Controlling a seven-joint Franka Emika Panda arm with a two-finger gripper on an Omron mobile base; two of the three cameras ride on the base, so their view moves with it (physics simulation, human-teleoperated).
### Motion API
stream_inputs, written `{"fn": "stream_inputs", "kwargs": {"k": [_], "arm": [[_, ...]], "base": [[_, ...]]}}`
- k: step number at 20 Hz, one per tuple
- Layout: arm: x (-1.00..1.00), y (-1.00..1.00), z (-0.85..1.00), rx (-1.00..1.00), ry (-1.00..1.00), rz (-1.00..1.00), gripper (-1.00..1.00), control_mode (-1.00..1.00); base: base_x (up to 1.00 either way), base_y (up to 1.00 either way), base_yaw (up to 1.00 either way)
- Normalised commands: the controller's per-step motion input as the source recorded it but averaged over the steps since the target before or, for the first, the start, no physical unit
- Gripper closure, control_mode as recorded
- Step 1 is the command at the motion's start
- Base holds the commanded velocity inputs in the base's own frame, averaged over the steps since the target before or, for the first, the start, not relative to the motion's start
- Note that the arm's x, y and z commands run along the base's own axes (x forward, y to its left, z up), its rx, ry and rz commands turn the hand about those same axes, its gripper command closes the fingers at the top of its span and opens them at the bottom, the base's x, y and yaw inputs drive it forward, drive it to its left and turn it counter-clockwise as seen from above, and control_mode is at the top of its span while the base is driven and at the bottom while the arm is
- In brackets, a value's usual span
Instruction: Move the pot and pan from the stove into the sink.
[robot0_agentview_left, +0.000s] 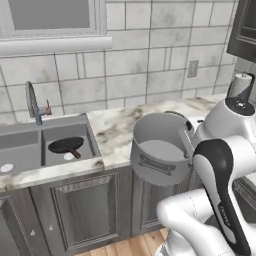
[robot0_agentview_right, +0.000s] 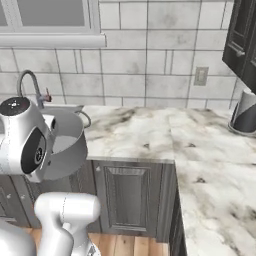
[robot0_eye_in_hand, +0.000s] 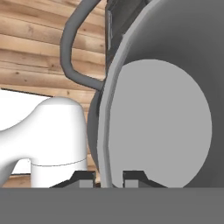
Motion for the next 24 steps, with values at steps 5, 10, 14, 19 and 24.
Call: {"fn": "stream_inputs", "kwargs": {"k": [5,10,14,19,24], "arm": [[0.0,0.0,0.0,0.0,0.0,0.0,1.0,1.0],[0.0,0.0,0.0,0.0,0.0,0.0,1.0,1.0],[0.0,0.0,0.0,0.0,0.0,0.0,1.0,1.0],[0.0,0.0,0.0,0.0,0.0,0.0,1.0,1.0],[0.0,0.0,0.0,0.0,0.0,0.0,1.0,1.0]], "base": [[0.08,0.0,0.01],[0.05,0.38,0.0],[0.24,0.94,0.0],[0.26,1.0,0.0],[0.21,1.0,0.0]]}}
